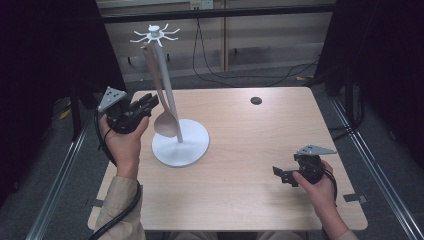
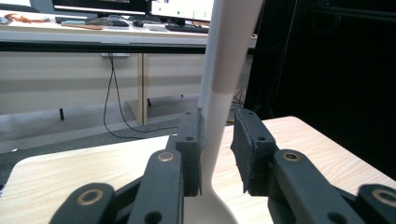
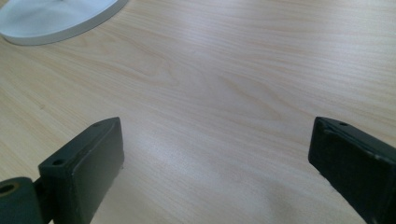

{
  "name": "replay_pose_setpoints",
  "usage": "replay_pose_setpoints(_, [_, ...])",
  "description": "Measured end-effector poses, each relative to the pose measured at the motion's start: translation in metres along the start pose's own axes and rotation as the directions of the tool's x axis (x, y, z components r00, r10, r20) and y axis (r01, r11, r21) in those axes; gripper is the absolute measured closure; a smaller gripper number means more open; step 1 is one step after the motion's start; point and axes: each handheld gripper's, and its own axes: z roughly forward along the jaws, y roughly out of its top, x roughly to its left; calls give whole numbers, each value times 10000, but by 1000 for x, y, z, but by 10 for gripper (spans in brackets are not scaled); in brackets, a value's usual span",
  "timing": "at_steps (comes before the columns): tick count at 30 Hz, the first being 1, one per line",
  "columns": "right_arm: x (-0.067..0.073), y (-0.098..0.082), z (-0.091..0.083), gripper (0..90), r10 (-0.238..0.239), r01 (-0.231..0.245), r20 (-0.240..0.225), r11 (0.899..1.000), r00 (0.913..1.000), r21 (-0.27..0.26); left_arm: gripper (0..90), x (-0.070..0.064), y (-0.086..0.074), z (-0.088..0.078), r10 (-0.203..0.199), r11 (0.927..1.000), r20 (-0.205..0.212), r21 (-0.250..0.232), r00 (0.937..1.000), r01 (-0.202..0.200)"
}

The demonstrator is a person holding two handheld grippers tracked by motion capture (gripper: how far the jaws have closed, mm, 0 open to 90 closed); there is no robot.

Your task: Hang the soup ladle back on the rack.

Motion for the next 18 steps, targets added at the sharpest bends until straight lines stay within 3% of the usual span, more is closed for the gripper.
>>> replay_pose_setpoints(4, [0,0,-1,31,43,-43,-12,10000,10000,-9,677,-1,-2,-2,25,10000,45,79,10000,-26])
replay_pose_setpoints(10, [0,0,-1,31,58,-58,-9,10000,10000,-18,482,-3,-11,-6,445,9982,-42,413,9990,-442])
replay_pose_setpoints(18, [1,0,-3,31,72,-72,35,10000,10000,-39,306,-3,-28,-8,505,9966,-189,667,9985,-492])
